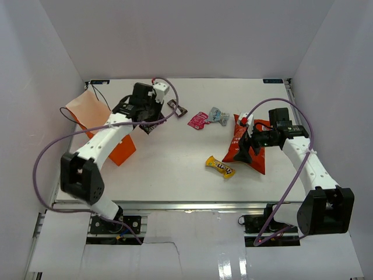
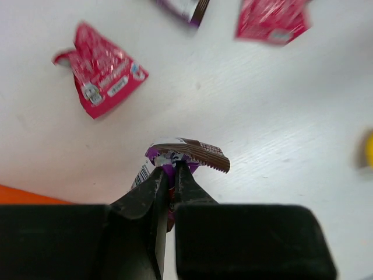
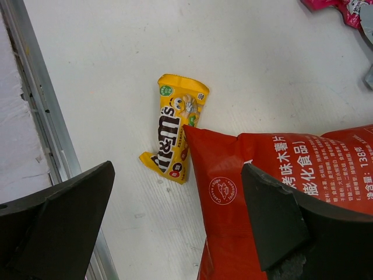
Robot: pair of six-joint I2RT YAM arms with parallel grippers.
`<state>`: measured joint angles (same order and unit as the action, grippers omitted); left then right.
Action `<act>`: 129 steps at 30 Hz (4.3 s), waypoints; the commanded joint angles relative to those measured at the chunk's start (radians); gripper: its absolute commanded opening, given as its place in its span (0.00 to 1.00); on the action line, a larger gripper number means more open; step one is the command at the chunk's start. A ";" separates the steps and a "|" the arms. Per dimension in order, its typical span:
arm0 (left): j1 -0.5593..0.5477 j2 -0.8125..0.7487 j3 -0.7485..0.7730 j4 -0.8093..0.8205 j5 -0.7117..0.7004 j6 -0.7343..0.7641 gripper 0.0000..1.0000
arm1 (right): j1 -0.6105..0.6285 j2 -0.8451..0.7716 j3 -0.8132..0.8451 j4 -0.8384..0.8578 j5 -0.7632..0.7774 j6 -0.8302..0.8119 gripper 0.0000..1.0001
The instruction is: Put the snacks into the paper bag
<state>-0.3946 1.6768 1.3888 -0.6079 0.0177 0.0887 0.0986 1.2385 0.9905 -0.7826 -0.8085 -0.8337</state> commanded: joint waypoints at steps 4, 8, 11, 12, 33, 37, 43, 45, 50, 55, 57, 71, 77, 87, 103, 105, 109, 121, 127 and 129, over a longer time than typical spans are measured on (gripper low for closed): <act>-0.001 -0.403 0.116 0.013 0.166 -0.111 0.08 | 0.000 -0.022 0.030 0.031 -0.027 0.013 0.95; 0.022 -0.489 0.217 -0.032 0.058 -0.118 0.11 | -0.002 -0.008 0.037 0.051 -0.040 0.030 0.95; 0.043 -0.494 0.285 -0.067 0.001 -0.101 0.10 | 0.000 0.004 0.050 0.057 -0.047 0.041 0.95; 0.056 -0.496 0.292 -0.079 -0.016 -0.098 0.09 | 0.000 0.006 0.056 0.057 -0.047 0.041 0.95; 0.190 -0.635 0.000 0.049 -0.357 -0.003 0.07 | 0.000 -0.030 0.014 0.065 -0.038 0.033 0.95; 0.227 -0.615 -0.046 0.099 -0.345 0.054 0.07 | 0.000 -0.036 0.008 0.066 -0.043 0.031 0.95; 0.270 -0.572 -0.073 0.128 -0.297 0.037 0.19 | 0.000 -0.040 0.002 0.066 -0.055 0.053 0.95; 0.272 -0.572 -0.071 0.122 -0.300 0.002 0.52 | 0.001 -0.039 -0.004 0.080 -0.057 0.086 0.95; 0.270 -0.603 -0.047 0.068 -0.253 -0.116 0.82 | 0.082 -0.020 -0.036 0.115 0.034 0.246 0.97; 0.270 -0.650 -0.025 0.037 -0.046 -0.230 0.86 | 0.300 0.006 -0.056 0.183 0.346 0.375 1.00; 0.270 -0.680 -0.028 0.037 0.031 -0.268 0.86 | 0.400 0.041 -0.049 0.186 0.432 0.419 0.99; 0.269 -0.796 -0.349 0.269 0.464 -0.700 0.86 | 0.642 0.272 -0.067 0.305 0.982 0.545 0.84; 0.246 -0.807 -0.513 0.381 0.512 -0.851 0.86 | 0.653 0.325 -0.084 0.347 0.950 0.507 0.79; 0.034 -0.706 -0.614 0.494 0.400 -0.978 0.85 | 0.652 0.322 -0.124 0.345 0.818 0.430 0.47; -0.131 -0.508 -0.715 0.643 0.294 -1.314 0.85 | 0.605 0.125 -0.104 0.332 0.427 0.326 0.19; -0.147 -0.467 -0.689 0.645 0.318 -1.322 0.85 | 0.604 0.112 -0.084 0.335 0.388 0.321 0.19; -0.187 -0.332 -0.628 0.639 0.390 -1.340 0.80 | 0.605 0.133 -0.033 0.333 0.361 0.321 0.19; -0.266 -0.167 -0.531 0.631 0.424 -1.343 0.63 | 0.610 0.182 0.039 0.365 0.370 0.346 0.20; -0.270 -0.152 -0.516 0.632 0.435 -1.342 0.44 | 0.612 0.194 0.048 0.390 0.385 0.363 0.21; -0.270 -0.152 -0.516 0.635 0.438 -1.342 0.35 | 0.612 0.196 0.050 0.390 0.379 0.361 0.24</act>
<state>-0.6582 1.5269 0.8383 0.0158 0.4343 -1.2572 0.7071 1.4288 0.9894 -0.4366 -0.4145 -0.4820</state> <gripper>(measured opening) 0.379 0.276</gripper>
